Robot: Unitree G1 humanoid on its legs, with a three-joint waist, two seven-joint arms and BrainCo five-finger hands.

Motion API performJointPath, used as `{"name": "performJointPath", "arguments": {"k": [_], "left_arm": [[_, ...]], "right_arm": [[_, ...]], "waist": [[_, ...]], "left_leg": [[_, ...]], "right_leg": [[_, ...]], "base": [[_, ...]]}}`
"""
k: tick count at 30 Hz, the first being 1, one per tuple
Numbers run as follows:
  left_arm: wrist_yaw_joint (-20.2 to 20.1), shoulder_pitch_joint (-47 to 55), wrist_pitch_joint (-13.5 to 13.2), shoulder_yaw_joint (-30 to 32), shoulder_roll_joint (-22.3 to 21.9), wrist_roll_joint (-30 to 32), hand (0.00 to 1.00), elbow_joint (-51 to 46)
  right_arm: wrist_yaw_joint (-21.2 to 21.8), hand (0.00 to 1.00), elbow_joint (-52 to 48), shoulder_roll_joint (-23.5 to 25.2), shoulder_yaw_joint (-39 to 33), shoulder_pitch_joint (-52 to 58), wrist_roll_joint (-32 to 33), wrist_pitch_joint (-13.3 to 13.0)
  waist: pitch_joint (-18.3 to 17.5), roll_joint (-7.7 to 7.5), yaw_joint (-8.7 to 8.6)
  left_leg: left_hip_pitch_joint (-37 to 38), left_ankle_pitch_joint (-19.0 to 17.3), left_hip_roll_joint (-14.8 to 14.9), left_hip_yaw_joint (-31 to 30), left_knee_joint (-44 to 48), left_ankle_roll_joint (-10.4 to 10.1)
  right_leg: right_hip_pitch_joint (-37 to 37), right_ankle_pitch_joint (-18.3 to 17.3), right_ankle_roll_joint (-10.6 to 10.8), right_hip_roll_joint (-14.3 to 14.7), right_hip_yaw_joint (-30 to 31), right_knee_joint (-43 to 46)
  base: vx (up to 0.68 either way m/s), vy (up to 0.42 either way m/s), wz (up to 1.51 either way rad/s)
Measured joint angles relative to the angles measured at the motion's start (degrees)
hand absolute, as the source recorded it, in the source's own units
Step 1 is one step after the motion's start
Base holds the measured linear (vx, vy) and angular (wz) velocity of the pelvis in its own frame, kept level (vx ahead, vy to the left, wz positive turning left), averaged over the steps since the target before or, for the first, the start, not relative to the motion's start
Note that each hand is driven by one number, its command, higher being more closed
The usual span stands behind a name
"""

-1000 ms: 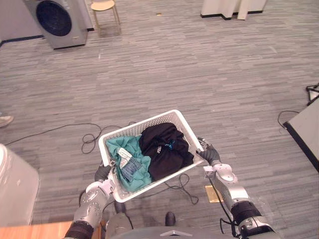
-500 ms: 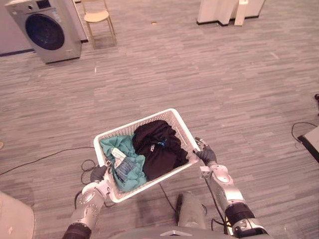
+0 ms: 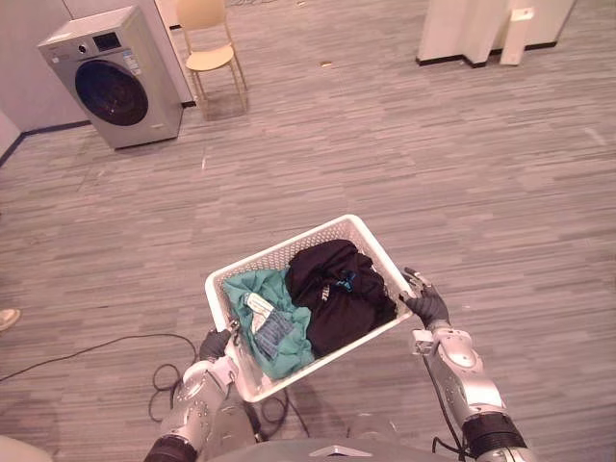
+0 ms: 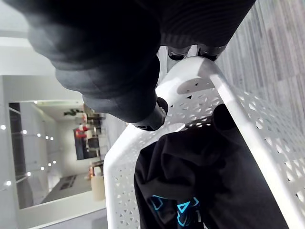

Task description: Pick up the laundry basket with both hands and put the clothes into the washing machine.

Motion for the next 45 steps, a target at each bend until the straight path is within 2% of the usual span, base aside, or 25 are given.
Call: {"name": "performJointPath", "arguments": {"k": [1, 3, 4, 5, 6, 8, 9, 12, 16, 18, 20, 21, 22, 24, 26, 29, 31, 34, 38, 40, 41, 42, 43, 44, 45], "left_arm": [[-0.04, 0.24, 0.01, 0.12, -0.26, 0.02, 1.00, 0.00], [-0.01, 0.37, 0.06, -0.06, -0.27, 0.05, 1.00, 0.11], [0.00, 0.74, 0.19, -0.44, 0.12, 0.11, 1.00, 0.18], [0.01, 0.97, 0.32, -0.65, 0.45, 0.11, 1.00, 0.33], [0.08, 1.24, 0.50, -0.58, 1.10, 0.11, 1.00, 0.49], [0.08, 1.31, 0.74, -0.91, 1.50, 0.43, 1.00, 0.49], [0.24, 1.50, 1.12, -1.10, 2.30, 0.74, 1.00, 0.49], [0.50, 2.18, 1.17, -0.02, 4.30, 1.23, 1.00, 0.48], [0.45, -0.27, 0.78, -0.01, 4.57, 1.54, 1.00, -0.19], [0.22, -1.57, 0.80, -0.19, 4.61, 2.50, 1.00, -0.18], [0.07, -1.44, 0.88, -0.21, 4.06, 3.54, 1.00, 0.21], [0.07, -0.19, 1.10, -0.11, 2.66, 4.06, 1.00, 0.29], [0.07, 0.74, 1.15, 0.06, 1.62, 4.53, 1.00, 0.39], [0.06, 0.77, 1.15, 0.78, 0.08, 4.54, 1.00, 1.08], [0.05, 0.78, 1.13, 0.74, -0.64, 4.54, 1.00, 2.20], [-0.29, 0.81, 0.96, -0.21, -0.76, 4.03, 1.00, 2.59], [-0.60, 0.12, 0.73, -0.27, -0.01, 4.04, 1.00, 1.98], [-0.61, 0.13, 0.98, -0.28, -0.08, 3.97, 1.00, 1.98], [-0.46, 0.14, 0.99, -0.42, -0.26, 2.67, 1.00, 2.04], [-0.17, 0.51, 1.15, -1.53, -0.39, 2.37, 1.00, 2.41], [-0.03, 0.70, 1.41, -2.73, -0.19, 2.33, 1.00, 3.65], [0.14, 0.04, 1.45, -2.43, 0.28, 2.43, 1.00, 4.33], [0.33, -0.55, 1.64, -2.61, 1.12, 2.61, 1.00, 4.40], [0.39, -0.58, 2.21, -2.75, 2.40, 2.64, 1.00, 4.46], [0.59, -0.59, 2.57, -2.74, 3.73, 2.63, 1.00, 4.57]], "right_arm": [[0.01, 1.00, 0.53, -0.19, 0.47, -0.09, -0.05, -0.05], [0.00, 1.00, 2.34, -0.21, 0.94, -0.30, -0.17, -0.12], [-0.06, 1.00, 2.83, 0.08, 0.88, 0.03, -0.36, 0.16], [-0.06, 1.00, 3.02, 0.52, 0.93, 0.21, -0.71, 0.34], [-0.04, 1.00, 3.32, 1.51, 1.00, 0.97, -1.61, 0.40], [-0.04, 1.00, 3.70, 1.73, 0.91, 1.95, -2.38, 0.57], [-0.02, 1.00, 4.02, 2.45, 1.00, 1.90, -2.44, 0.71], [0.22, 1.00, 4.34, 3.88, 2.47, 1.70, -3.43, 0.77], [1.38, 1.00, 2.95, 3.09, 1.48, 1.88, -3.31, 0.47], [1.43, 1.00, 1.53, 2.50, 1.21, 2.06, -3.29, 0.55], [1.47, 1.00, 0.37, 1.97, 1.26, 3.97, -3.34, 0.73], [1.49, 1.00, 0.27, 1.00, 1.35, 4.68, -3.35, 1.03], [1.42, 1.00, 0.37, 0.85, 1.19, 4.41, -3.36, 1.33], [1.42, 1.00, 0.16, -0.21, 1.08, 4.34, -3.01, 1.37], [1.31, 1.00, 0.04, -0.11, 0.14, 4.38, -1.19, 1.40], [1.26, 1.00, -0.36, -0.48, -0.31, 4.64, 0.44, 0.89], [1.40, 1.00, -0.35, -0.11, -0.23, 4.54, 0.38, 0.82], [1.35, 1.00, -0.29, -0.33, -0.18, 4.14, 0.35, 0.98], [0.90, 1.00, 0.11, -0.55, -0.16, 2.80, 0.35, 0.98], [0.53, 1.00, 0.90, -0.98, -0.23, 3.16, 0.32, 1.14], [0.32, 1.00, 1.82, -0.17, -0.34, 4.84, 0.27, 1.22], [0.06, 1.00, 1.89, 0.91, -0.39, 5.79, 0.23, 1.26], [-0.11, 1.00, 2.08, 1.79, -0.70, 6.44, -0.22, 1.59], [-0.10, 1.00, 2.10, 2.99, -0.89, 6.26, -0.34, 2.03], [-0.11, 1.00, 2.12, 4.74, -0.93, 6.17, -0.32, 2.01]], "waist": [[-0.73, 1.06, 0.25], [-0.85, 1.27, 0.32], [-1.58, 1.11, 0.71], [-2.25, -0.59, 0.70], [-3.29, -3.76, 0.14], [-3.42, -5.12, -0.06], [-3.38, -5.46, -0.05], [-2.74, -4.84, 0.88], [-2.41, -3.10, -2.33], [-2.45, -4.15, -3.54], [-2.87, -6.09, -3.35], [-3.39, -3.95, -2.82], [-4.07, -1.45, -1.95], [-2.56, -0.08, -2.27], [-1.89, -0.04, -1.70], [-2.02, -1.02, -1.60], [-1.79, -1.35, -1.79], [-1.78, -1.53, -2.01], [-2.11, -1.09, -2.12], [-3.61, -1.95, -1.81], [-6.57, -4.61, -1.83], [-7.02, -7.23, -2.03], [-6.62, -8.07, -2.20], [-6.32, -8.30, -2.60], [-5.34, -7.09, -3.36]], "left_leg": [[0.43, 3.05, -0.55, -2.51, -16.51, -3.75], [-0.01, 3.46, 0.02, -1.48, -17.27, -4.17], [1.17, 7.81, -1.13, -1.34, -16.33, -2.62], [0.81, 8.50, -2.54, -1.20, -14.23, -2.84], [0.46, 5.68, -5.60, -1.26, -10.10, -2.13], [1.46, 2.37, -6.96, -0.95, -5.51, -0.02], [3.45, 1.32, -7.10, -0.57, -4.62, 1.50], [13.74, 0.05, -7.67, -0.60, -9.05, 2.12], [21.14, -0.12, -7.81, -3.08, -15.95, 1.87], [22.90, -2.12, -8.58, -4.02, -16.75, -0.68], [25.82, -8.49, -9.43, -5.40, -14.84, -2.94], [26.84, -10.58, -7.18, -5.70, -12.22, -2.70], [22.60, -10.64, -4.24, -5.94, 2.39, -3.02], [14.47, -3.34, 0.86, -6.38, 23.41, -3.52], [9.27, -2.77, 3.31, -4.28, 37.98, -2.84], [5.68, -4.86, -1.38, -0.51, 28.56, -2.10], [3.45, -4.60, -0.28, 4.12, 14.41, 0.06], [1.84, -2.36, 0.65, 0.49, 1.29, 0.38], [0.31, 1.65, 5.68, -4.37, -7.98, -1.16], [0.71, 4.20, 3.39, -4.12, -6.64, -2.58], [0.70, 5.29, -1.49, -3.98, -3.70, -4.66], [0.35, 2.56, -4.78, -4.19, -0.66, -3.23], [0.97, 0.17, -6.56, -4.61, 1.23, -1.36], [2.81, -0.57, -7.24, -5.02, 1.02, -0.18], [5.98, -1.04, -7.70, -7.03, -0.51, 0.61]], "right_leg": [[0.67, -0.82, 2.11, 0.13, 0.20, -0.43], [3.08, -2.70, 4.51, -0.08, 0.61, -0.51], [5.54, -4.44, 6.65, -1.42, 1.30, -0.93], [6.03, -4.90, 7.44, -2.89, 1.85, -0.04], [4.41, -4.15, 6.34, -6.68, 3.73, 5.63], [-2.12, 4.51, 3.41, -9.71, 6.86, 21.36], [-5.96, 12.86, 3.10, -11.15, 7.99, 30.32], [-12.40, 4.82, 0.08, -8.50, 6.84, 43.88], [-19.92, -0.33, 0.32, -0.39, 4.27, 25.58], [-20.02, 8.45, 1.01, 1.12, 7.53, 1.21], [-19.80, 16.71, 2.10, 1.33, 11.64, -0.79], [-19.93, 14.83, 1.54, 3.69, 11.40, 2.88], [-18.67, 12.75, -0.24, 5.39, 10.83, 3.95], [-14.09, 10.24, -2.16, 7.21, 8.98, 3.55], [-9.26, 7.53, -3.72, 7.50, 7.75, 3.31], [-3.25, 5.90, -3.40, 5.91, 6.66, -0.78], [-1.89, 5.13, -2.56, 5.23, 5.57, -1.78], [-1.96, 2.15, -0.30, 3.56, 6.13, 0.66], [-2.33, -7.55, 6.66, 0.12, 8.39, 8.85], [1.08, -9.08, 9.67, -4.33, 7.52, 7.16], [1.00, -7.94, 9.66, -8.74, 8.53, 11.51], [-2.94, -4.26, 7.04, -12.25, 10.31, 20.19], [-7.66, 5.92, 1.12, -14.23, 11.51, 30.55], [-10.09, 11.72, 3.07, -12.71, 14.98, 36.69], [-11.43, 9.73, 7.01, -7.70, 17.68, 45.15]], "base": [[0.58, 0.228, -0.18], [0.64, 0.334, -0.23], [0.63, 0.393, -0.31], [0.63, 0.358, -0.18], [0.61, 0.329, 0.14], [0.59, 0.323, 0.25], [0.54, 0.263, 0.12], [0.48, 0.136, -0.09], [0.45, -0.027, 0.46], [0.42, -0.177, 0.70], [0.54, -0.306, 0.37], [0.54, -0.240, -0.07], [0.50, -0.203, -0.25], [0.52, -0.207, -0.06], [0.41, -0.121, 0.04], [0.36, -0.060, 0.15], [0.34, 0.033, 0.21], [0.34, 0.100, 0.09], [0.42, 0.350, -0.11], [0.50, 0.546, 0.10], [0.59, 0.583, 0.47], [0.82, 0.754, 0.82], [0.58, 0.481, 0.86], [0.70, 0.474, 0.94], [0.48, 0.218, 0.72]]}}
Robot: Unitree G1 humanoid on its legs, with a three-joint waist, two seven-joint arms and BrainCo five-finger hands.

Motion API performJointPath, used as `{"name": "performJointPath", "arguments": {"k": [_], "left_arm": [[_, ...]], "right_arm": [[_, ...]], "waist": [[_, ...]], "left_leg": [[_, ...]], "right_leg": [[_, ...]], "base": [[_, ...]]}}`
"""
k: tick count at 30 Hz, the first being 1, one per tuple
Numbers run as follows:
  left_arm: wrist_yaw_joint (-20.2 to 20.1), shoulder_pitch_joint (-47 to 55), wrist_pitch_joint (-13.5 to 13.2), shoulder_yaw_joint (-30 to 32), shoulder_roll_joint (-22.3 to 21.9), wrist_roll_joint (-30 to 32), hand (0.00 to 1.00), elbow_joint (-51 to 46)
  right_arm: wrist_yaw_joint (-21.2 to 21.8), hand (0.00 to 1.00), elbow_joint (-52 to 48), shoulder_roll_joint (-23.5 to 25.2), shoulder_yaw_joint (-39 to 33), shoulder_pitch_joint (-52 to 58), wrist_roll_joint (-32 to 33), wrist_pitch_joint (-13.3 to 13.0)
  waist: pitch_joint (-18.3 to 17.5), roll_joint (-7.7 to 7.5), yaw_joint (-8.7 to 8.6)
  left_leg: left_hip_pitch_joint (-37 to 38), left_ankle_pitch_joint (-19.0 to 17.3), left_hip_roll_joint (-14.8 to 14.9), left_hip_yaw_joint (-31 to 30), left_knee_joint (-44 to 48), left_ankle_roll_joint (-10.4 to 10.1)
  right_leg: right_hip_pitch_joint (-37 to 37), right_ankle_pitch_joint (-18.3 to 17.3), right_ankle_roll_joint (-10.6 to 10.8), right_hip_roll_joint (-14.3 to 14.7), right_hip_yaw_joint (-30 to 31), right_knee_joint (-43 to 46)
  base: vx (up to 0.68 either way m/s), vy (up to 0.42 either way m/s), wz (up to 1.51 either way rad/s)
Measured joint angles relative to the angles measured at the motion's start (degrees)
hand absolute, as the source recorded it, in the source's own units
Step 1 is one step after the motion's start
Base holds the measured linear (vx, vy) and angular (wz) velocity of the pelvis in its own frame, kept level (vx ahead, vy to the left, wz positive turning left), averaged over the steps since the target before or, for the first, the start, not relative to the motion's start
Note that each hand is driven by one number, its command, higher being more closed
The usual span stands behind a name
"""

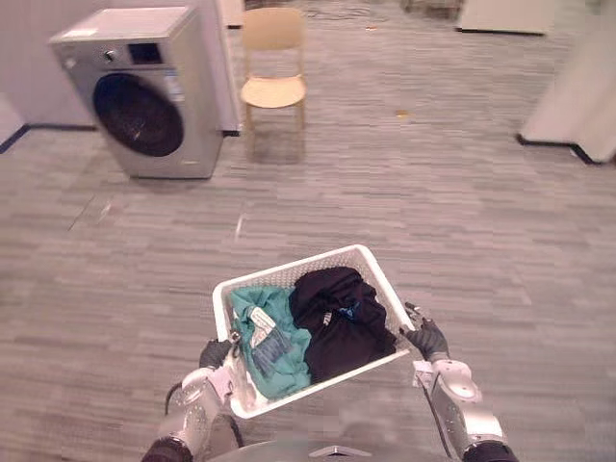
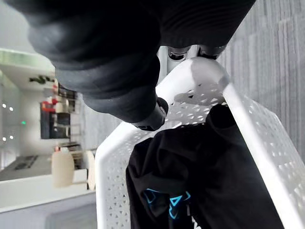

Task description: Pick up the laundry basket with both hands and put the clothes into the washing machine.

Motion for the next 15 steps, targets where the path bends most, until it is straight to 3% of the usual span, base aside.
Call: {"name": "performJointPath", "arguments": {"k": [1, 2, 4, 5, 7, 8, 9, 10, 11, 12, 13, 14, 15], "left_arm": [[0.01, -0.08, -0.09, 0.03, 0.35, 0.05, 1.00, -0.06], [-0.01, -0.10, -0.40, 0.05, 0.82, 0.20, 1.00, -0.14], [-0.01, -1.56, -0.88, 0.03, 1.03, 0.23, 1.00, -0.38], [-0.02, -2.42, -0.88, -0.03, 1.03, 0.37, 1.00, -0.38], [-0.11, -6.70, -0.89, -0.79, 1.06, 1.08, 1.00, -0.43], [-0.14, -7.77, -0.89, -1.03, 1.06, 1.23, 1.00, -0.45], [-0.20, -9.06, -0.89, -1.24, 1.07, 1.49, 1.00, -0.50], [-0.26, -9.71, -0.88, -1.54, 0.83, 1.80, 1.00, -0.54], [-0.27, -9.78, -0.88, -1.70, 0.34, 2.01, 1.00, -0.56], [-0.26, -10.29, -0.77, -2.38, -0.98, 2.19, 1.00, -0.54], [-0.27, -10.99, -0.74, -2.63, -1.28, 2.45, 1.00, -0.46], [-0.22, -11.85, -0.74, -2.60, -1.66, 3.20, 1.00, -0.18], [-0.21, -11.27, -0.74, -2.61, -2.15, 3.15, 1.00, -0.03]], "right_arm": [[-0.01, 1.00, 0.00, 0.44, -0.03, -0.02, 0.06, -0.04], [0.05, 1.00, -0.09, 0.55, 0.02, 0.02, 0.13, -0.25], [0.20, 1.00, -0.29, 0.41, -0.14, -0.74, 0.14, -1.00], [0.20, 1.00, -0.42, 0.33, -0.34, -0.81, 0.14, -1.28], [0.18, 1.00, -1.99, -0.64, -1.87, -1.80, 0.20, -1.39], [0.18, 1.00, -2.69, -1.17, -1.97, -2.04, 0.20, -1.42], [0.18, 1.00, -2.89, -2.19, -1.97, -2.57, 0.19, -1.39], [0.19, 1.00, -2.88, -3.18, -1.94, -2.74, 0.18, -1.26], [0.19, 1.00, -2.93, -3.73, -1.94, -2.77, 0.16, -1.18], [0.15, 1.00, -3.03, -5.41, -2.03, -2.85, 0.12, -1.02], [0.09, 1.00, -3.02, -5.94, -2.30, -3.10, 0.09, -0.79], [-0.04, 1.00, -3.00, -6.20, -2.40, -3.86, 0.08, 0.06], [-0.05, 1.00, -3.03, -6.47, -2.42, -3.89, 0.08, 0.22]], "waist": [[0.18, -0.29, -0.13], [1.13, 1.20, 0.32], [1.36, 1.40, 0.16], [1.44, 1.33, -0.09], [3.68, 2.54, -2.12], [4.28, 2.61, -2.57], [4.71, 2.46, -2.70], [4.86, 2.01, -2.72], [4.92, 2.99, -2.82], [4.85, 6.02, -3.20], [4.68, 7.48, -3.12], [5.30, 6.84, -3.23], [5.77, 6.47, -4.13]], "left_leg": [[2.47, -0.20, -0.01, -0.77, -1.61, 0.34], [7.61, -0.25, -0.19, -0.90, -5.77, 0.41], [14.56, -0.36, -1.41, -0.94, -12.01, 0.59], [15.93, -0.46, -1.83, -1.13, -13.18, 0.72], [19.58, -2.61, -1.73, -1.85, -15.54, -0.16], [20.45, -3.64, -1.56, -1.71, -15.91, -0.67], [22.38, -5.33, -1.84, -0.96, -17.29, -1.57], [24.69, -7.56, -1.97, -0.79, -18.12, -3.11], [25.99, -8.65, -1.46, -0.75, -18.64, -3.12], [26.54, -10.23, 0.43, -0.62, -19.07, -1.55], [26.67, -9.71, 0.67, -0.98, -17.46, -0.85], [24.49, -8.22, 0.81, -0.62, -10.00, -2.36], [21.60, -6.26, 2.04, -1.30, 0.80, -5.32]], "right_leg": [[-0.26, -0.95, 0.31, 2.45, 0.07, 2.99], [-2.08, -2.95, -1.05, 6.25, -1.61, 6.60], [-7.40, -6.91, -4.65, 8.89, -6.11, 6.00], [-8.98, -7.84, -5.50, 8.94, -7.49, 3.88], [-12.86, -8.85, -7.18, 8.77, -11.65, -13.50], [-13.14, -7.64, -7.29, 8.56, -11.99, -20.38], [-12.78, -3.50, -7.64, 7.94, -11.84, -34.94], [-11.81, 2.85, -7.40, 7.20, -12.01, -44.14], [-11.21, 6.76, -7.21, 7.55, -13.06, -43.90], [-12.39, 7.05, -7.63, 8.88, -15.09, -40.68], [-13.22, 5.39, -8.22, 9.22, -15.25, -38.27], [-14.45, 1.29, -10.09, 8.78, -14.28, -33.13], [-12.67, -2.06, -10.15, 8.19, -14.74, -30.31]], "base": [[0.55, 0.230, 0.64], [0.52, 0.189, 0.29], [0.53, 0.118, 0.15], [0.43, -0.011, 0.26], [0.40, -0.069, 0.39], [0.40, -0.123, 0.21], [0.43, -0.187, -0.06], [0.47, -0.217, -0.18], [0.55, -0.241, -0.14], [0.46, -0.178, -0.05], [0.57, -0.211, -0.08], [0.52, -0.253, -0.03], [0.51, -0.271, 0.00]]}}
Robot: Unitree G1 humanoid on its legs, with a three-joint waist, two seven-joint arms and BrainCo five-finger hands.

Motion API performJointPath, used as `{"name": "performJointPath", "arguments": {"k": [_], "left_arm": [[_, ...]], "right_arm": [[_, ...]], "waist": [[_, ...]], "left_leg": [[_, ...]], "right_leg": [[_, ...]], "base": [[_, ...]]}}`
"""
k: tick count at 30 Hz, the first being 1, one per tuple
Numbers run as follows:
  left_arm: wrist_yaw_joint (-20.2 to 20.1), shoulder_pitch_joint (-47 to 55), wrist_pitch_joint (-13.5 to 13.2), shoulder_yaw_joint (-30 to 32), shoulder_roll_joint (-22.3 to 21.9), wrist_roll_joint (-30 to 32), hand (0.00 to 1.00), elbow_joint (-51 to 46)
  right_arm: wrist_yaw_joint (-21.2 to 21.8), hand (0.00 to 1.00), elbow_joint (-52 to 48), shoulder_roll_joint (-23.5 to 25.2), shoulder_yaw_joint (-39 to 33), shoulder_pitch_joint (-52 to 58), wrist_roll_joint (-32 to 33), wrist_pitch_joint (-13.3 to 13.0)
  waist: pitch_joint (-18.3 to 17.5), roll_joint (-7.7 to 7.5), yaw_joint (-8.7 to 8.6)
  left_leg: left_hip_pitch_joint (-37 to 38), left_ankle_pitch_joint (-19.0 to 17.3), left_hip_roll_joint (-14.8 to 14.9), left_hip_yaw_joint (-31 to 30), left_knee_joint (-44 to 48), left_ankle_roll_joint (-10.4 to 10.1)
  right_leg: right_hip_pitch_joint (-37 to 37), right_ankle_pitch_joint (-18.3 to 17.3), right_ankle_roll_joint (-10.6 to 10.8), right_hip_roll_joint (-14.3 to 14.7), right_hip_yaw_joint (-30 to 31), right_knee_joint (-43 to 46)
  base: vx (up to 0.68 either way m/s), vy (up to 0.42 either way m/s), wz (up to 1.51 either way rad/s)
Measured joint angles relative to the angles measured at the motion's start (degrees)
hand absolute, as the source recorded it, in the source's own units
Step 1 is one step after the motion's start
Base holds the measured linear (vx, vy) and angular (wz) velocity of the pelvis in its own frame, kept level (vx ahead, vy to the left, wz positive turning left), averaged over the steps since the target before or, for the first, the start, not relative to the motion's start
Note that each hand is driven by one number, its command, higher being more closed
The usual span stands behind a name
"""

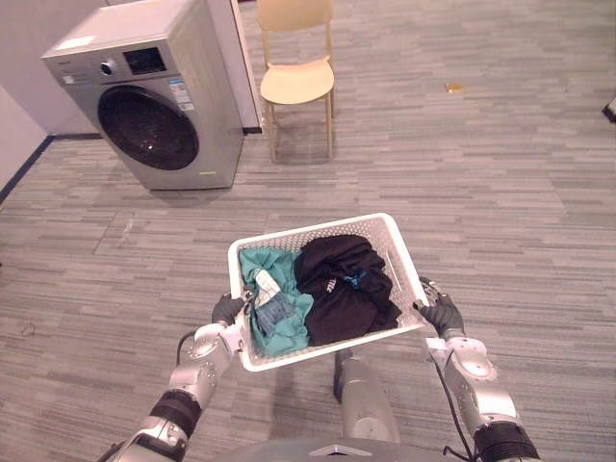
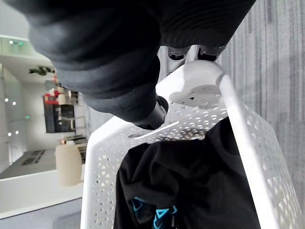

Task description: Pick up the laundry basket with both hands and put the clothes into the washing machine.

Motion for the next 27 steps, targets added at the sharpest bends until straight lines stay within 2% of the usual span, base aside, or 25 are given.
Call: {"name": "performJointPath", "arguments": {"k": [1, 2, 3, 4, 5, 6, 8, 9, 10, 11, 12, 13, 14, 15, 17, 18, 19, 20, 21, 22, 23, 24, 25, 26, 27], "left_arm": [[0.00, 0.56, 0.01, 0.01, -0.30, -0.07, 1.00, 0.04], [0.01, 1.91, -0.01, 0.38, -1.25, -0.18, 1.00, 0.02], [0.00, 3.52, -0.28, 0.73, -1.92, -0.89, 1.00, 0.01], [0.00, 4.12, -0.31, 0.72, -2.05, -1.47, 1.00, 0.01], [-0.05, 4.94, -0.33, 0.59, -2.08, -1.94, 1.00, -0.22], [-0.04, 5.27, -0.46, 0.62, -2.03, -2.09, 1.00, -0.22], [-0.03, 5.43, -1.00, 0.79, -1.96, -2.76, 1.00, -0.37], [-0.03, 5.71, -1.05, 1.23, -1.82, -3.54, 1.00, -0.91], [-0.04, 6.42, -1.08, 2.16, -1.84, -3.56, 1.00, -2.27], [-0.05, 6.90, -1.13, 2.75, -1.92, -3.55, 1.00, -2.88], [-0.05, 7.46, -1.24, 3.10, -1.95, -3.53, 1.00, -3.02], [-0.10, 7.52, -1.22, 2.89, -2.18, -3.52, 1.00, -3.03], [-0.10, 7.53, -1.19, 2.84, -2.39, -3.52, 1.00, -3.05], [-0.08, 8.21, -0.87, 2.91, -2.66, -3.45, 1.00, -3.05], [-0.09, 10.35, -0.52, 2.51, -3.35, -3.43, 1.00, -3.08], [-0.11, 11.67, -0.40, 2.41, -3.36, -3.37, 1.00, -3.98], [0.03, 11.30, -0.18, 2.64, -1.66, -3.12, 1.00, -4.01], [0.05, 11.23, 0.13, 2.45, -1.24, -2.77, 1.00, -4.12], [0.14, 11.35, 0.62, 2.15, -0.56, -2.34, 1.00, -4.18], [0.22, 11.39, 0.85, 2.26, -0.15, -2.28, 1.00, -4.20], [0.52, 11.37, 0.88, 2.63, 0.57, -2.26, 1.00, -4.70], [0.61, 11.29, 0.81, 2.68, 1.09, -2.26, 1.00, -5.64], [0.61, 11.24, 0.79, 2.66, 1.26, -2.26, 1.00, -6.42], [0.61, 10.64, 0.45, 2.52, 1.33, -2.26, 1.00, -7.21], [0.62, 8.83, 0.31, 2.38, 1.49, -2.25, 1.00, -7.16]], "right_arm": [[0.00, 1.00, -0.02, -0.03, 0.00, 0.02, 0.03, 0.07], [-0.10, 1.00, -0.41, -0.17, 0.02, 0.09, 0.09, 0.21], [-0.14, 1.00, -2.29, -0.62, 0.03, 0.18, 0.15, 0.43], [-0.14, 1.00, -3.52, -0.90, 0.03, 0.21, 0.16, 0.51], [-0.15, 1.00, -5.95, -0.99, 0.14, 0.24, 0.17, 0.54], [-0.16, 1.00, -7.83, -1.01, 0.27, 0.03, 0.24, -0.02], [-0.18, 1.00, -9.02, -1.04, 0.77, -0.86, 0.43, -0.95], [-0.18, 1.00, -8.29, -1.09, 1.34, -2.37, 0.61, -1.47], [-0.17, 1.00, -7.82, -1.14, 2.00, -3.42, 0.64, -1.55], [-0.17, 1.00, -7.45, -1.22, 2.40, -3.73, 0.65, -1.68], [-0.17, 1.00, -5.69, -1.55, 3.24, -4.21, 0.66, -2.03], [-0.17, 1.00, -3.59, -1.89, 3.40, -4.31, 0.63, -2.01], [-0.18, 1.00, -2.58, -2.14, 3.51, -4.36, 0.62, -1.86], [-0.20, 1.00, -0.33, -2.27, 3.62, -4.27, 0.56, -1.26], [-0.20, 1.00, 0.44, -2.49, 3.50, -2.61, 0.09, -0.67], [-0.18, 1.00, -0.81, -1.80, 3.33, -0.45, 0.04, -0.69], [-0.17, 1.00, -1.56, 0.01, 3.20, 2.53, -0.06, -0.71], [-0.17, 1.00, -1.21, 0.34, 3.17, 3.00, -0.11, -0.30], [-0.16, 1.00, -0.99, 0.56, 3.20, 2.94, -0.68, 0.12], [-0.16, 1.00, -0.94, 1.15, 3.28, 2.59, -1.26, 0.11], [-0.16, 1.00, -0.55, 2.10, 3.41, 1.52, -2.12, -0.01], [0.09, 1.00, 0.25, 1.89, 3.76, 0.44, -2.12, -0.18], [0.19, 1.00, 0.48, 1.70, 3.80, 0.03, -2.09, -0.22], [0.21, 1.00, 0.47, 1.17, 3.76, -0.15, -2.08, -0.46], [0.21, 1.00, 0.43, 0.31, 3.75, -0.55, -2.03, -0.70]], "waist": [[0.21, 0.06, -0.50], [0.57, -0.22, -0.49], [0.71, -0.12, 0.24], [0.78, -0.10, 0.54], [0.86, -0.04, 1.01], [1.04, -0.30, 1.78], [1.23, -0.73, 2.93], [1.22, -1.00, 3.36], [1.20, -0.96, 4.01], [1.12, -0.83, 4.11], [0.70, -0.14, 3.84], [0.25, 0.55, 3.54], [0.15, 0.78, 3.41], [-0.34, 1.62, 3.17], [-1.89, 1.69, 3.24], [-3.60, -0.04, 4.36], [-3.62, -4.89, 3.81], [-3.67, -5.60, 3.55], [-3.66, -5.60, 3.36], [-3.45, -5.31, 3.54], [-2.69, -4.38, 3.86], [-1.97, -2.77, 3.99], [-1.59, -1.98, 3.86], [-1.58, -0.76, 3.41], [-1.11, 0.18, 2.32]], "left_leg": [[-1.75, 1.89, 1.04, -0.63, 6.40, -1.06], [-5.63, 9.04, 2.64, -2.08, 19.29, -4.10], [-9.84, 12.40, 3.08, -2.15, 31.98, -5.40], [-12.07, 12.34, 3.01, -1.98, 37.26, -5.30], [-15.49, 11.10, 3.48, 0.15, 43.46, -4.10], [-18.60, 8.90, 3.79, 3.39, 44.05, -1.61], [-22.46, 6.08, 4.70, 7.80, 38.38, 1.67], [-24.75, 5.81, 4.67, 9.05, 27.31, 2.82], [-24.72, 6.99, 4.51, 8.85, 10.99, 3.75], [-24.55, 8.11, 4.46, 8.28, 2.77, 3.25], [-24.50, 10.79, 4.64, 7.09, -11.43, 1.48], [-24.94, 11.72, 5.44, 6.61, -18.41, 0.06], [-25.43, 11.80, 6.00, 7.16, -18.89, -0.24], [-25.35, 12.31, 6.72, 8.58, -18.75, -0.34], [-22.92, 13.30, 4.20, 10.24, -16.83, 0.92], [-23.39, 17.19, 0.83, 9.40, -12.53, 4.56], [-23.08, 11.07, -3.56, 9.62, -5.60, 6.85], [-22.62, 9.70, -4.61, 9.14, -4.39, 7.82], [-21.00, 7.64, -5.34, 8.81, -3.92, 8.57], [-19.51, 6.80, -5.57, 8.75, -4.34, 8.81], [-15.49, 5.92, -5.69, 8.73, -7.11, 8.76], [-10.86, 5.83, -5.56, 8.58, -11.42, 8.65], [-8.54, 5.76, -5.52, 8.48, -13.42, 8.51], [-5.48, 4.96, -5.44, 8.16, -16.37, 8.57], [-3.74, 3.87, -5.37, 7.11, -17.96, 8.06]], "right_leg": [[1.85, -1.51, -0.01, -0.03, -0.46, 0.50], [5.73, -3.63, -0.68, 0.78, -0.78, 0.32], [9.17, -5.34, -2.33, 1.81, -0.23, -0.69], [10.96, -6.04, -2.54, 2.32, 0.31, -1.38], [14.01, -6.76, -2.66, 3.21, 1.18, -3.08], [16.39, -7.03, -2.56, 3.50, 2.25, -4.99], [18.15, -7.28, -2.16, 3.71, 4.25, -7.11], [18.66, -7.51, -1.79, 3.41, 5.47, -8.42], [18.54, -8.01, -0.97, 3.33, 6.99, -8.85], [18.42, -8.56, -0.44, 3.38, 7.79, -8.70], [18.60, -10.02, 0.66, 3.39, 8.83, -8.25], [18.65, -11.95, 2.06, 3.40, 9.54, -7.09], [19.14, -13.13, 2.85, 3.39, 9.84, -6.50], [21.09, -15.26, 4.53, 3.03, 10.73, -6.17], [25.21, -17.95, 7.22, 0.27, 11.61, -5.86], [20.84, -18.77, 6.53, -3.11, 13.03, 5.51], [15.46, -12.32, 4.49, -9.12, 14.62, 20.39], [13.90, -7.91, 3.33, -10.37, 14.76, 23.94], [12.27, -1.83, 2.86, -10.83, 15.53, 28.09], [11.26, -2.08, 3.33, -10.29, 15.93, 30.62], [9.26, -5.47, 2.64, -8.35, 14.86, 33.64], [7.77, -8.76, 1.65, -6.37, 11.37, 32.82], [6.94, -9.95, 1.32, -5.34, 9.48, 31.34], [4.24, -11.26, 1.23, -3.19, 6.94, 26.23], [1.54, -10.67, 1.61, -1.38, 5.97, 16.88]], "base": [[0.50, -0.266, 0.00], [0.55, -0.181, -0.32], [0.53, -0.138, -0.50], [0.47, -0.074, -0.62], [0.36, -0.021, -0.57], [0.35, -0.004, -0.55], [0.28, 0.056, -0.55], [0.35, 0.148, -0.76], [0.36, 0.174, -0.71], [0.33, 0.200, -0.62], [0.40, 0.251, -0.41], [0.45, 0.278, -0.33], [0.53, 0.335, -0.31], [0.57, 0.409, -0.44], [0.59, 0.463, -0.56], [0.73, 0.491, -0.10], [0.73, 0.438, 0.16], [0.61, 0.328, 0.55], [0.39, 0.169, 0.24], [0.47, 0.190, 0.00], [0.52, 0.197, -0.19], [0.48, 0.173, -0.20], [0.51, 0.152, -0.12], [0.40, 0.087, 0.13], [0.47, 0.048, 0.27]]}}
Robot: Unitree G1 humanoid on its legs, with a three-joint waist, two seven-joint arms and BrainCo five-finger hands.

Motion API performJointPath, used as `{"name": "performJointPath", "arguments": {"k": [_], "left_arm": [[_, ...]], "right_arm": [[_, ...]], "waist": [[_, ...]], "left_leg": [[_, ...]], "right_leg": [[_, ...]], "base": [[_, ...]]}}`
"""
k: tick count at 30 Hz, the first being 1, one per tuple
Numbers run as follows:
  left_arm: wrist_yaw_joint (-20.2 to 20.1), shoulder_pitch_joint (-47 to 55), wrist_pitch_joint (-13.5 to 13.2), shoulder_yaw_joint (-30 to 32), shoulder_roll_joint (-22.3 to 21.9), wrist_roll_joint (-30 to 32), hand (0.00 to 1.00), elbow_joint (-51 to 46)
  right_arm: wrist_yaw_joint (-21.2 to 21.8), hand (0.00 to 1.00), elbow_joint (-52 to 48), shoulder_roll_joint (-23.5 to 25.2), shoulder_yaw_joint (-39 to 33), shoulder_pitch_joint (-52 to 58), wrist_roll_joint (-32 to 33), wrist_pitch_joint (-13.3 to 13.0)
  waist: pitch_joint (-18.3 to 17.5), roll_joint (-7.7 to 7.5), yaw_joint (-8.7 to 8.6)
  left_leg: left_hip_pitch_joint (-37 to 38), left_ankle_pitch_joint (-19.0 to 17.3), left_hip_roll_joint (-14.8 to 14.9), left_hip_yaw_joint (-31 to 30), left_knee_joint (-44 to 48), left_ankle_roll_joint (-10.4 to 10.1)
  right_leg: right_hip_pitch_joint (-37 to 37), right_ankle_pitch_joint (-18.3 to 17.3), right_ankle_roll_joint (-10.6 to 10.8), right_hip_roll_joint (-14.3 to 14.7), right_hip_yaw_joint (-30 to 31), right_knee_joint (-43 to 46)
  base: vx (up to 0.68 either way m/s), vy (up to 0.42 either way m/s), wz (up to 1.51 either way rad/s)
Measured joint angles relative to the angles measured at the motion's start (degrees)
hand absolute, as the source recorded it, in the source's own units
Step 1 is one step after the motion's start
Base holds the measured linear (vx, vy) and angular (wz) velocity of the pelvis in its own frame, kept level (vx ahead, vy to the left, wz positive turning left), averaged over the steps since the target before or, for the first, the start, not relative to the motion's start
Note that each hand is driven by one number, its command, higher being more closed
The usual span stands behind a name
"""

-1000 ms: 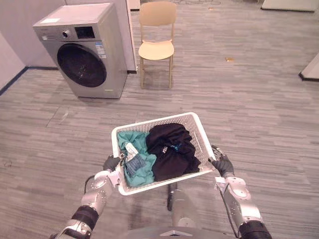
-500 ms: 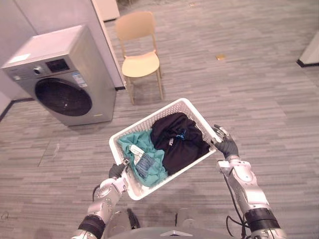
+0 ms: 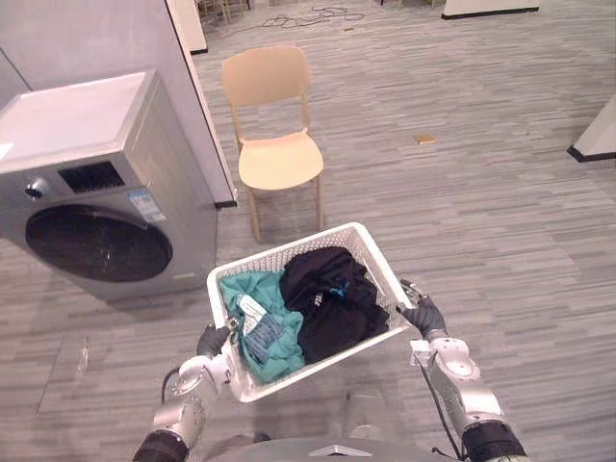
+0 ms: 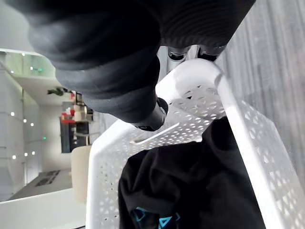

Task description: Pick up the laundry basket with both hands and put the clothes into the washing machine.

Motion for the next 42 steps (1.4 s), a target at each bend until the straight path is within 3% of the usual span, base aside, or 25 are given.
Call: {"name": "performJointPath", "arguments": {"k": [1, 3, 4, 5, 6, 8, 9, 10, 11, 13, 15, 17, 20, 23, 24, 25, 26, 29, 32, 34, 36, 37, 38, 40, 42], "left_arm": [[0.00, -1.13, 0.01, -0.23, 0.15, 0.03, 1.00, 0.03], [-0.04, -3.67, 0.00, -1.72, 1.20, 0.57, 1.00, 0.23], [-0.04, -3.78, 0.00, -1.98, 0.83, 0.69, 1.00, 0.27], [-0.01, -3.80, 0.01, -2.43, -0.19, 1.17, 1.00, 0.27], [0.02, -4.44, 0.01, -2.85, -0.91, 1.40, 1.00, 0.37], [0.07, -4.20, 0.10, -3.09, -1.34, 1.59, 1.00, 0.50], [0.35, -3.64, 0.10, -2.80, -1.38, 1.49, 1.00, 0.48], [0.47, -3.04, 0.06, -2.00, -1.41, 1.21, 1.00, 0.42], [0.49, -2.88, 0.04, -1.88, -1.40, 0.90, 1.00, 0.23], [0.62, -2.83, -0.31, -1.83, -1.45, 0.14, 1.00, -0.37], [0.73, -2.82, -1.71, -1.71, -1.60, -0.95, 1.00, -2.09], [0.74, -2.82, -2.97, -1.60, -1.49, -1.31, 1.00, -2.48], [0.74, -2.82, -2.67, -1.61, -2.44, -1.81, 1.00, -2.25], [0.75, -1.60, -1.76, -2.17, -3.98, -1.74, 1.00, -0.99], [0.75, -0.72, -1.47, -2.50, -3.33, -1.73, 1.00, -0.80], [0.95, -0.07, -1.21, -2.40, -2.81, -1.73, 1.00, 0.06], [1.00, -0.30, -0.57, -2.36, -2.61, -1.65, 1.00, 0.31], [1.07, -0.49, -0.20, -3.16, -1.23, -1.01, 1.00, 0.25], [1.70, -1.04, -0.36, -2.23, 0.66, -1.01, 1.00, -1.01], [2.20, -4.08, -1.21, -1.24, 1.46, -1.01, 1.00, -2.34], [2.26, -7.51, -1.29, -0.97, 3.11, -1.01, 1.00, -2.38], [2.26, -8.53, -1.42, -0.97, 4.24, -0.87, 1.00, -2.50], [2.26, -8.53, -1.51, -0.84, 4.76, -0.47, 1.00, -2.71], [2.56, -9.35, -1.67, 0.65, 0.32, 0.81, 1.00, -2.97], [2.58, -11.48, -1.61, 0.57, -1.19, 1.21, 1.00, -2.97]], "right_arm": [[0.00, 1.00, 0.01, -0.22, -0.01, -0.16, 0.02, 0.00], [-0.06, 1.00, 0.00, -1.04, -0.06, -0.14, 0.04, 0.08], [-0.09, 1.00, 0.00, -1.56, -0.11, 0.00, 0.04, 0.14], [-0.18, 1.00, -0.22, -2.86, -0.19, 0.03, 0.02, 0.36], [-0.43, 1.00, -0.35, -3.32, -0.74, -0.21, 0.02, 0.60], [-0.49, 1.00, -1.83, -3.56, -1.06, 0.40, 0.08, 1.55], [-0.49, 1.00, -4.23, -3.57, -1.08, 0.79, 0.22, 1.95], [-0.49, 1.00, -7.53, -3.72, -1.08, 1.60, 0.32, 1.95], [-0.50, 1.00, -9.60, -3.91, -1.20, 2.19, 0.39, 1.95], [-1.40, 1.00, -15.93, -3.92, -1.97, 3.27, 0.49, 1.65], [-1.85, 1.00, -16.94, -4.00, -2.23, 1.91, 0.95, 0.11], [-1.86, 1.00, -15.19, -3.93, -2.17, -0.43, 1.19, -0.96], [-1.87, 1.00, -7.49, -4.03, -1.58, -4.61, 2.31, -1.26], [-1.92, 1.00, -1.62, -5.60, -0.33, -5.00, 2.44, -0.33], [-1.92, 1.00, -0.49, -4.51, -0.11, -4.95, 2.38, 0.11], [-1.93, 1.00, 0.35, -3.07, -0.06, -4.02, 2.41, 0.49], [-1.96, 1.00, 0.94, -2.19, -0.12, -3.46, 2.40, 0.56], [-1.90, 1.00, 2.20, -1.35, 0.07, -3.88, 2.19, 1.39], [-1.91, 1.00, 3.48, -1.22, 2.25, -7.23, 2.16, 1.37], [-1.96, 1.00, 4.95, -2.22, 2.96, -11.63, 2.27, 1.16], [-1.97, 1.00, 4.91, -2.85, 3.63, -13.88, 2.33, 1.21], [-2.01, 1.00, 4.74, -2.57, 3.97, -13.94, 2.40, 1.20], [-2.20, 1.00, 4.72, -2.54, 4.39, -13.74, 2.40, 1.21], [-2.66, 1.00, 4.68, -6.35, 4.34, -15.79, 2.39, 1.65], [-2.91, 1.00, 4.70, -8.91, 4.27, -17.31, 3.26, 2.01]], "waist": [[0.24, 0.22, -0.28], [0.43, -0.86, -1.60], [0.36, -0.60, -2.20], [0.04, 0.86, -2.65], [0.53, 1.17, -2.53], [1.13, 0.41, -2.58], [1.31, 0.68, -2.44], [1.75, 0.33, -1.89], [2.04, 0.06, -1.31], [2.16, -0.14, -0.81], [1.82, -0.47, 0.15], [1.58, -1.03, 1.04], [1.45, -1.11, 1.40], [-0.43, 1.83, 1.88], [-1.84, 0.16, 2.17], [-3.79, -1.95, 1.04], [-4.03, -2.41, -0.40], [-3.85, -2.10, 0.35], [-2.95, -0.68, 0.67], [-2.42, 1.61, 0.79], [-2.28, 1.29, 0.84], [-2.21, -0.53, 0.66], [-2.25, -1.93, 0.57], [-0.16, 3.75, 0.57], [0.02, 4.88, 0.46]], "left_leg": [[0.83, -0.54, 0.03, -0.28, -0.46, -0.20], [5.17, -2.96, -1.21, -2.00, -2.72, -2.33], [6.39, -3.69, -1.08, -3.24, -3.09, -2.53], [7.71, -4.34, -0.32, -4.10, -3.09, -1.88], [7.40, -3.66, 0.38, -4.31, 1.46, -2.77], [3.27, -1.83, 2.55, -4.41, 16.75, -5.89], [-0.99, 3.07, 5.89, -4.23, 29.98, -9.48], [-4.41, 11.86, 9.19, -3.36, 40.62, -10.07], [-6.00, 13.24, 11.08, -2.35, 45.80, -10.05], [-10.85, 6.79, 14.84, 1.66, 54.24, -5.57], [-14.57, 1.92, 14.46, 4.87, 46.03, -2.18], [-16.07, 2.57, 11.95, 4.42, 26.58, -1.41], [-16.42, 7.88, 9.49, -3.52, 1.21, -4.44], [-16.82, 10.83, 9.29, -4.39, -0.03, -6.90], [-16.51, 15.37, 6.91, -4.46, 2.30, -8.92], [-17.24, 12.50, 3.99, -3.18, 4.93, -7.16], [-17.41, 10.98, 2.54, -3.18, 6.79, -5.91], [-11.86, 8.19, 1.56, 0.32, 5.17, -3.12], [-3.07, 8.00, 1.80, 3.81, -1.01, -2.89], [-1.58, 6.66, 3.47, 5.90, -3.42, -4.92], [-1.79, 5.78, 3.54, 7.31, -4.31, -6.46], [-0.31, 5.68, 2.58, 7.36, -5.27, -7.87], [0.85, 5.56, 1.85, 7.16, -5.83, -8.94], [0.33, 4.72, 6.25, 6.68, -5.14, -11.28], [-1.75, 7.23, 7.24, 6.58, -5.02, -11.70]], "right_leg": [[-1.00, 1.74, 0.61, 0.59, -0.05, -6.40], [-0.56, 16.39, 1.78, 1.47, 0.37, -32.80], [-0.13, 20.35, 1.31, 1.56, 0.74, -31.44], [-0.95, 19.92, 0.79, 2.09, 0.92, -27.23], [-1.45, 14.96, 0.02, 1.21, 0.17, -21.67], [1.51, 11.09, -1.04, 0.03, -1.38, -17.64], [5.05, 8.92, -2.03, 0.12, -2.89, -17.46], [9.13, 6.99, -2.50, 0.84, -3.43, -18.36], [11.34, 5.63, -2.72, 1.25, -3.52, -18.93], [18.41, 1.50, -2.73, 1.57, -4.17, -20.90], [19.74, 0.21, -1.94, 1.00, -3.18, -22.02], [19.48, -0.37, -0.99, 0.02, -1.05, -22.75], [17.98, -3.68, 2.32, -1.57, 4.15, -20.75], [19.05, -6.45, 7.66, -2.29, 9.72, -21.79], [19.06, -6.91, 9.33, -4.94, 12.67, -22.62], [19.86, -4.57, 10.05, -7.62, 14.83, -24.37], [19.98, -0.84, 9.25, -8.71, 15.95, -23.72], [11.61, 14.71, 8.23, -8.48, 18.39, -9.33], [4.66, 8.53, 7.29, -8.15, 11.10, 0.34], [0.07, 6.53, 6.23, -7.76, 1.98, -11.35], [-0.68, 12.43, 6.23, -6.13, 1.84, -27.74], [-0.15, 19.45, 5.51, -5.79, 2.64, -32.96], [0.53, 22.40, 4.93, -6.02, 3.03, -33.39], [0.42, 20.89, 5.55, -2.48, 0.30, -32.34], [-1.54, 20.00, 4.65, -2.01, -0.78, -31.10]], "base": [[0.40, -0.040, 0.45], [0.51, -0.099, 0.49], [0.46, -0.130, 0.50], [0.56, -0.152, 0.47], [0.64, -0.207, 0.51], [0.65, -0.282, 0.31], [0.58, -0.249, -0.04], [0.47, -0.137, -0.17], [0.44, -0.112, -0.22], [0.37, -0.055, -0.07], [0.28, 0.044, -0.24], [0.29, 0.137, -0.48], [0.33, 0.251, -0.60], [0.44, 0.461, -0.89], [0.46, 0.524, -0.90], [0.50, 0.510, -0.29], [0.58, 0.577, -0.03], [0.38, 0.386, -0.43], [0.26, 0.215, -0.64], [0.16, 0.042, -0.47], [0.15, -0.077, -0.17], [0.19, -0.162, -0.02], [0.26, -0.313, -0.05], [0.24, -0.315, -0.04], [0.14, -0.158, 0.21]]}}
